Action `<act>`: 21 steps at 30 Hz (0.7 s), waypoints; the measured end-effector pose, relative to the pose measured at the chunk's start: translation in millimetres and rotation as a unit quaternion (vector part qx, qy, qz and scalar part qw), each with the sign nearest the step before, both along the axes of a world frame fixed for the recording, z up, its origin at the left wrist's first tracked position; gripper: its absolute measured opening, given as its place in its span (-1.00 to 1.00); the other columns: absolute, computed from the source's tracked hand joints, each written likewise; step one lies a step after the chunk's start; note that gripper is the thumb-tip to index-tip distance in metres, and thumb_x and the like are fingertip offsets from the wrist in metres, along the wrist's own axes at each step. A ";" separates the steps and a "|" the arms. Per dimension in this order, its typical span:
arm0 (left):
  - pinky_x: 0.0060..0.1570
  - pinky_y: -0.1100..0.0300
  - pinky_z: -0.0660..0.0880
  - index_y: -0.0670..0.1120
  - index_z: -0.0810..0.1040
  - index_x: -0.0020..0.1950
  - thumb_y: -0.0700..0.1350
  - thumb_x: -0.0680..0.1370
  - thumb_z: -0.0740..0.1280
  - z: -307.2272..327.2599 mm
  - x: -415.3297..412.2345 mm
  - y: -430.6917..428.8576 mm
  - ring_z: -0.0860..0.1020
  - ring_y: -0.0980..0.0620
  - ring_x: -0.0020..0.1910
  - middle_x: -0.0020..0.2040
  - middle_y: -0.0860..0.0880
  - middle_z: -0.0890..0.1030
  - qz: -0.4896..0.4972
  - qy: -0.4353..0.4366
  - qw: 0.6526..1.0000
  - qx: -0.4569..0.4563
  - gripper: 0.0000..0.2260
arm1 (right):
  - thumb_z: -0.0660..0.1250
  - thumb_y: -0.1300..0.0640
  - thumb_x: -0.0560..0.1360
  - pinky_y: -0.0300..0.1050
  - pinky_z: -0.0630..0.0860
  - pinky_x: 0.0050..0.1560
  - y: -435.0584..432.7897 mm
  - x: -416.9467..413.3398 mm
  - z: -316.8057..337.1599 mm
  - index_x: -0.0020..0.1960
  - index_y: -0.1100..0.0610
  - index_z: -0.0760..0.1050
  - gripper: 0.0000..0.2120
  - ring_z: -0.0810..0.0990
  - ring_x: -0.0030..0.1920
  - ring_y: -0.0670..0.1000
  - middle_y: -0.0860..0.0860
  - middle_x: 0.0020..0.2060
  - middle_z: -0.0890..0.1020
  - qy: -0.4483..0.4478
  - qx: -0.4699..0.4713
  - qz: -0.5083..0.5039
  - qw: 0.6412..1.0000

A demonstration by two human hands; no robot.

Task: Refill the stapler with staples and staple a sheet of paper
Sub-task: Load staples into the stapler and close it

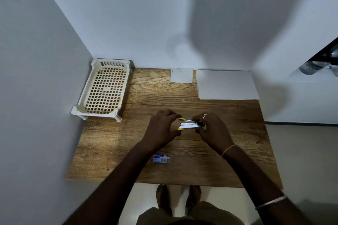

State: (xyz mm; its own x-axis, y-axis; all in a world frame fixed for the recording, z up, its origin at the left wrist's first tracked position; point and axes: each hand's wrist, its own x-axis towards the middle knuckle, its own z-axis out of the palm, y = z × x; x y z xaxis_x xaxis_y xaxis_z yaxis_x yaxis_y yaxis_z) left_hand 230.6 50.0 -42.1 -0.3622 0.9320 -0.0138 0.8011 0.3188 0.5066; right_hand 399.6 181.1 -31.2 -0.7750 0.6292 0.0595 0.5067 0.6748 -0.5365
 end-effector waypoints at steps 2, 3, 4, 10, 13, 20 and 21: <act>0.13 -0.02 0.43 0.13 0.55 0.36 0.18 0.39 0.54 -10.8 2.7 0.7 0.45 -0.03 0.25 0.27 0.08 0.57 -0.001 0.005 1.000 -0.023 -0.44 | 0.60 0.20 0.26 -0.19 0.40 -0.14 -1.5 2.5 -12.9 0.00 -0.02 0.69 -0.66 0.54 -0.10 -0.06 -0.07 -0.17 0.69 -0.010 -0.004 -0.009 1.000; 0.13 -0.01 0.43 0.14 0.55 0.37 0.21 0.39 0.53 -15.7 4.0 0.8 0.44 -0.02 0.26 0.27 0.08 0.56 0.000 0.007 0.999 -0.031 -0.44 | 0.59 0.20 0.26 -0.21 0.39 -0.15 -1.8 3.2 -18.6 -0.01 -0.03 0.69 -0.68 0.52 -0.11 -0.10 -0.08 -0.18 0.69 -0.013 -0.013 -0.019 1.000; 0.13 0.00 0.43 0.16 0.55 0.37 0.23 0.39 0.52 -20.2 5.3 0.8 0.44 -0.02 0.27 0.27 0.08 0.56 0.002 0.009 0.999 -0.040 -0.44 | 0.57 0.19 0.27 -0.22 0.37 -0.16 -2.1 3.7 -23.7 -0.02 -0.04 0.69 -0.69 0.52 -0.11 -0.12 -0.10 -0.18 0.68 -0.019 -0.026 -0.031 0.999; 0.21 -0.01 0.36 0.23 0.54 0.35 0.29 0.35 0.51 -41.7 8.3 -1.0 0.35 -0.06 0.41 0.36 0.04 0.50 0.019 0.010 0.997 -0.081 -0.43 | 0.53 0.05 0.32 -0.16 0.39 -0.15 -3.5 4.0 -43.9 0.00 -0.05 0.69 -0.75 0.56 -0.07 -0.01 -0.07 -0.16 0.64 -0.083 -0.076 -0.022 0.993; 0.30 -0.04 0.33 0.25 0.53 0.35 0.33 0.36 0.46 -48.9 8.8 -1.8 0.29 -0.08 0.47 0.43 0.02 0.44 0.015 0.027 0.994 -0.104 -0.42 | 0.51 0.06 0.32 -0.16 0.41 -0.14 -3.4 4.8 -49.7 0.00 -0.05 0.70 -0.75 0.56 -0.07 0.00 -0.08 -0.16 0.63 -0.091 -0.080 -0.024 0.992; 0.44 -0.14 0.16 0.27 0.51 0.35 0.30 0.37 0.48 -59.6 12.6 -2.5 0.13 -0.15 0.57 0.56 -0.03 0.30 0.021 0.035 0.991 -0.125 -0.44 | 0.55 0.09 0.30 -0.13 0.46 -0.08 -2.2 5.4 -57.6 0.00 -0.04 0.69 -0.73 0.57 -0.03 -0.01 -0.08 -0.11 0.64 -0.103 -0.101 -0.034 0.989; 0.45 -0.13 0.14 0.27 0.51 0.36 0.29 0.37 0.48 -60.5 12.9 -2.6 0.11 -0.15 0.58 0.57 -0.03 0.29 0.022 0.035 0.991 -0.126 -0.43 | 0.55 0.09 0.30 -0.15 0.44 -0.09 -2.0 6.1 -59.2 0.01 -0.04 0.69 -0.72 0.56 -0.03 -0.02 -0.08 -0.11 0.64 -0.105 -0.100 -0.035 0.989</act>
State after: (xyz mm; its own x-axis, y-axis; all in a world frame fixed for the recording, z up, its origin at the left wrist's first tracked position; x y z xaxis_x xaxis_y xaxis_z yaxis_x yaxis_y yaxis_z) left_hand 243.5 47.4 -102.6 -0.4107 0.8856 -0.2169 0.8143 0.4633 0.3497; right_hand 405.7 179.1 -90.4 -0.7108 0.6653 -0.2284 0.6629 0.5249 -0.5339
